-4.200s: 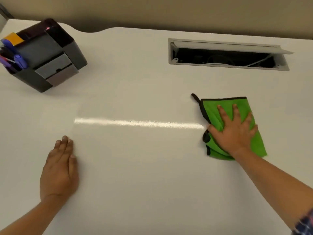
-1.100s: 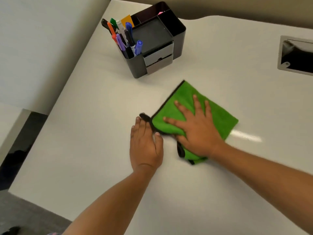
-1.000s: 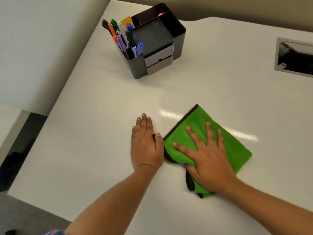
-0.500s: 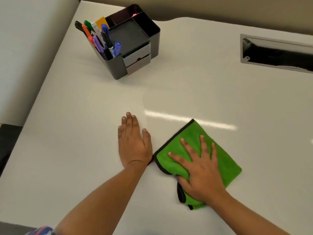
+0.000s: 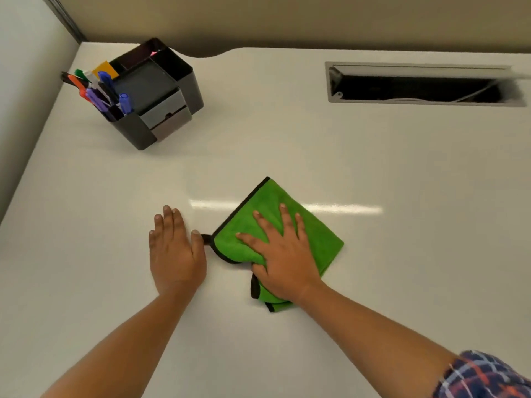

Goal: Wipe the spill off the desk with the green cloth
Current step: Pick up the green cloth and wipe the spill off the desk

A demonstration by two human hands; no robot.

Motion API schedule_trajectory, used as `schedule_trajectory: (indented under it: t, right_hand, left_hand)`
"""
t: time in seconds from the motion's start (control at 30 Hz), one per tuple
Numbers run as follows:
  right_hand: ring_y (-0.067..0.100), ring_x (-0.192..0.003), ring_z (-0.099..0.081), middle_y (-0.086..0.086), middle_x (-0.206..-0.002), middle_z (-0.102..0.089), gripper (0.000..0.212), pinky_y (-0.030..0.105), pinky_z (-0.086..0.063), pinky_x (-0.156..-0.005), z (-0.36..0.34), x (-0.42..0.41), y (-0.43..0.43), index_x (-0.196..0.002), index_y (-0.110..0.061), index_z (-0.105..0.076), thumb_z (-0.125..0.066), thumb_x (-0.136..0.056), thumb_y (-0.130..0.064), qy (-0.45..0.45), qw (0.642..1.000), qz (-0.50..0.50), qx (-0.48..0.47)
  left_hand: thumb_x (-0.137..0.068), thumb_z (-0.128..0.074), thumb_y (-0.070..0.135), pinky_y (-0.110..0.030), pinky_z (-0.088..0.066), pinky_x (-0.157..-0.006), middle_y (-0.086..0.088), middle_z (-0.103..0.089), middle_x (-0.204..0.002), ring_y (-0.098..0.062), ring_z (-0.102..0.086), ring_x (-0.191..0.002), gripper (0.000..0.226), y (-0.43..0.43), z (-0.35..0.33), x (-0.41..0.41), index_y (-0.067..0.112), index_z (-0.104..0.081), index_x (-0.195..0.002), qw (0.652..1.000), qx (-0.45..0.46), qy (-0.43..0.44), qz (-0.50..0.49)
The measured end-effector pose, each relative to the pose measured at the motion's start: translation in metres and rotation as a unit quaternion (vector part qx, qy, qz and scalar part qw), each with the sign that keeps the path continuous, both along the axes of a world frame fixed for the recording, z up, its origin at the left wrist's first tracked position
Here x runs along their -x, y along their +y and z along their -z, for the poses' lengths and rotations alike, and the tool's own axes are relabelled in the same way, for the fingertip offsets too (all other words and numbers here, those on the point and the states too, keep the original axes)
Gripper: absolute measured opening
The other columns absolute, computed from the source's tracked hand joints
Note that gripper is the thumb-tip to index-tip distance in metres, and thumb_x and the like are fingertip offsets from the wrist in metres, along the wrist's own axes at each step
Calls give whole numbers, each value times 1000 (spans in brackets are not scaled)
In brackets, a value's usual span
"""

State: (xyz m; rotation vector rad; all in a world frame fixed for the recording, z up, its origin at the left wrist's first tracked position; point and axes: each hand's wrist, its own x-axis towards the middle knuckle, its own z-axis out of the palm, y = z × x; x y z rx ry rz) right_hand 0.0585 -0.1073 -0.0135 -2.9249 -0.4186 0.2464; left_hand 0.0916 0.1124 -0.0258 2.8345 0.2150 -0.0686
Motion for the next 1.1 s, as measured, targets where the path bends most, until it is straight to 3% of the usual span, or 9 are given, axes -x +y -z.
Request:
schedule_trajectory:
  t: [0.13, 0.27, 0.4, 0.57, 0.73, 0.93, 1.03, 1.1]
  right_hand:
    - [44, -153, 0, -3, -165, -27, 73, 66, -7, -119, 10, 90, -66, -148, -55, -30, -54, -79, -60, 6, 1000, -1, -6]
    - [48, -152, -5, 1, -163, -33, 81, 68, -16, -117, 3, 119, -169, -150, -50, -34, -58, -73, -59, 21, 994, 103, 5]
    - [51, -147, -18, 6, -161, -35, 72, 67, -22, -115, -8, 69, -258, -149, -41, -41, -41, -81, -64, 12, 965, 255, 50]
    - [47, -150, -10, -4, -165, -28, 74, 66, -9, -119, -5, -26, -277, -151, -36, -39, -20, -90, -74, -22, 933, 357, 27]
    - [52, -149, -4, -6, -167, -22, 66, 70, -2, -118, -1, -71, -207, -151, -50, -27, -20, -90, -74, -10, 971, 232, 50]
    - [49, -151, -2, -5, -165, -28, 59, 71, -5, -116, -1, 1, -132, -148, -53, -34, -34, -91, -70, -4, 1000, 6, 12]
    - [44, -153, -2, -4, -165, -28, 64, 71, -7, -116, 5, 72, -147, -148, -53, -34, -47, -86, -67, 0, 1000, -19, 5]
    - [45, -153, -2, 1, -166, -26, 80, 73, -9, -115, 9, 115, -172, -150, -53, -30, -56, -76, -69, -1, 999, 17, 28]
  left_hand:
    - [-95, -14, 37, -40, -7, -121, -7, -11, -163, -21, -5, -150, 65, -9, 2, 31, 7, -16, -153, 999, -17, 21, 18]
    - [-94, -12, 33, -39, -6, -121, -6, -11, -163, -21, -5, -150, 64, -12, 2, 38, 6, -17, -152, 999, -25, 31, 24]
    - [-95, -14, 33, -39, -5, -121, -8, -12, -162, -22, -5, -150, 64, -13, 2, 34, 5, -18, -152, 999, -35, 31, 23]
    - [-92, -15, 30, -36, -3, -121, -7, -11, -162, -21, -5, -150, 65, -12, 3, 34, 5, -17, -152, 999, -30, 26, 30]
    - [-90, -17, 29, -36, -5, -121, -6, -14, -162, -22, -7, -150, 66, -10, 6, 33, 7, -19, -152, 999, -25, 16, 29]
    - [-88, -15, 31, -38, -8, -120, -4, -14, -162, -21, -7, -149, 67, -11, 6, 34, 10, -20, -152, 999, -25, 16, 22]
    - [-88, -16, 30, -38, -7, -120, -6, -15, -162, -22, -8, -149, 68, -11, 6, 33, 9, -20, -152, 999, -29, 20, 23]
    - [-88, -17, 29, -39, -8, -120, -7, -16, -162, -23, -8, -149, 67, -11, 6, 33, 8, -21, -152, 999, -30, 22, 22]
